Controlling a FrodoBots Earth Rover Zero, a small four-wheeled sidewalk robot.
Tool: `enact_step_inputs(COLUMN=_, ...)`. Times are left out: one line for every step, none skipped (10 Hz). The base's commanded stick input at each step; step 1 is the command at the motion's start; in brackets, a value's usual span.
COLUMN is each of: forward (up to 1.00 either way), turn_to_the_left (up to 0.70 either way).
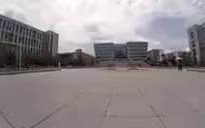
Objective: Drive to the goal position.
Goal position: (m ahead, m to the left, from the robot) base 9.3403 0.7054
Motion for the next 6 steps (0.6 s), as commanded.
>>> enact_step_inputs(forward=1.00, turn_to_the_left=0.02)
enact_step_inputs(forward=1.00, turn_to_the_left=0.02)
enact_step_inputs(forward=1.00, turn_to_the_left=0.02)
enact_step_inputs(forward=1.00, turn_to_the_left=0.02)
enact_step_inputs(forward=1.00, turn_to_the_left=0.02)
enact_step_inputs(forward=1.00, turn_to_the_left=0.02)
